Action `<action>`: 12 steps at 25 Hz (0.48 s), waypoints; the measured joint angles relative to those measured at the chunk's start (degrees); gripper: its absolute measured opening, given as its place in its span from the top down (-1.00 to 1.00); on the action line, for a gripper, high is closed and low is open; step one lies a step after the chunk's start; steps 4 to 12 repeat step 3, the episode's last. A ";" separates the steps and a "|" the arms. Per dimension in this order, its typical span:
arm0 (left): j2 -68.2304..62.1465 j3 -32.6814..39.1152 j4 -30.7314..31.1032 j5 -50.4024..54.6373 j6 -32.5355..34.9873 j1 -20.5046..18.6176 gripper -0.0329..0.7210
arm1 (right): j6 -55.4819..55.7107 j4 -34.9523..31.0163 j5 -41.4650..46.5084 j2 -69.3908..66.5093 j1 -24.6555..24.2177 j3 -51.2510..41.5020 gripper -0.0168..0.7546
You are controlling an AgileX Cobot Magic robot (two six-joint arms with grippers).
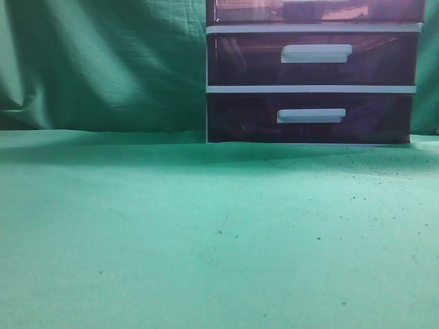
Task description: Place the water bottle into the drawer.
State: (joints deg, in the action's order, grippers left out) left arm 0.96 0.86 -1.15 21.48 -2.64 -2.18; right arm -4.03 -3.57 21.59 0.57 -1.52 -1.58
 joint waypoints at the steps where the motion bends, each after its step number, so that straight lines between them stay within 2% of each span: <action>1: 0.00 0.00 0.00 0.00 0.00 0.00 0.91 | 0.00 0.00 0.00 0.00 0.00 0.00 0.96; 12: 0.00 0.00 0.00 0.00 0.00 0.00 0.91 | 0.00 0.00 0.00 0.00 0.00 0.00 0.96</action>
